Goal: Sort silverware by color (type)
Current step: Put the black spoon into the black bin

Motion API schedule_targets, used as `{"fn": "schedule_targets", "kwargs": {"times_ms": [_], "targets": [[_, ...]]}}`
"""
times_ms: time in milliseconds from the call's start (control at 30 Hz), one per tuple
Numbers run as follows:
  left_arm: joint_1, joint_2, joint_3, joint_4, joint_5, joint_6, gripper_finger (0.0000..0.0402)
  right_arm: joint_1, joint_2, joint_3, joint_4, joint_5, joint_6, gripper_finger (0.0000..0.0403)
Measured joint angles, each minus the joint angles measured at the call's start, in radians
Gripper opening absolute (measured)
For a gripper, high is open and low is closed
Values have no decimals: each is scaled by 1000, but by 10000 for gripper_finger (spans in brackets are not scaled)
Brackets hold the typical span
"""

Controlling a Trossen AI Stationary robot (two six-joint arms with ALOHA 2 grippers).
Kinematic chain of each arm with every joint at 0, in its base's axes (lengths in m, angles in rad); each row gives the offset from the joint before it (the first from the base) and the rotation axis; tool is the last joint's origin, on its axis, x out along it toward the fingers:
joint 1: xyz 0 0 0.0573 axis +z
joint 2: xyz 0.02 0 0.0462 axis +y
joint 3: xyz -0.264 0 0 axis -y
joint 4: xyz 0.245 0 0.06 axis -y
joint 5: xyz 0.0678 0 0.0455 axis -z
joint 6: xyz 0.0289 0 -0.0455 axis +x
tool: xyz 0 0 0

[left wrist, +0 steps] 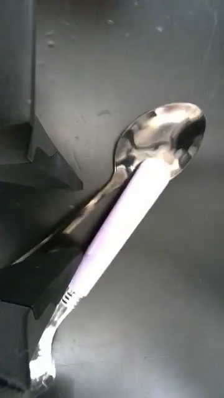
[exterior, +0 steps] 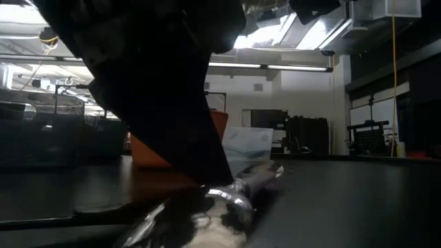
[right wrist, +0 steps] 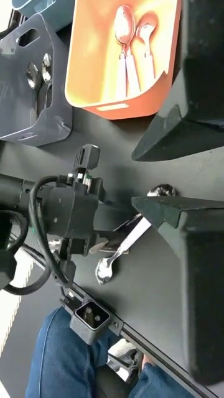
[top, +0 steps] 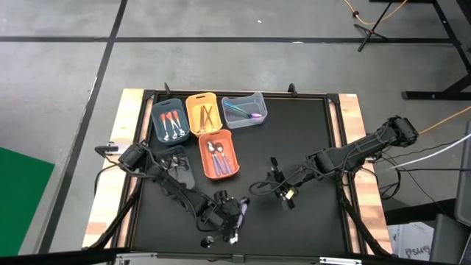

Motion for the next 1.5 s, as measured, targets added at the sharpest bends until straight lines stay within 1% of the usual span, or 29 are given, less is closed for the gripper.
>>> {"fn": "schedule_targets", "kwargs": {"times_ms": [233,333,867,1000,1500], "targets": [[8,0,0,-25,-36,3,162,0,0,0,0,1,0,92],[12,0,0,-30,-40,3,153,0,0,0,1,1,0,92],[15,-1,-1,-52,-48,-2,34,0,0,0,0,2,0,92],[15,-1,-1,-51,-47,-4,10,0,0,0,0,2,0,92],[30,-6,-1,-47,-20,-5,3,0,0,0,0,2,0,92]]}}
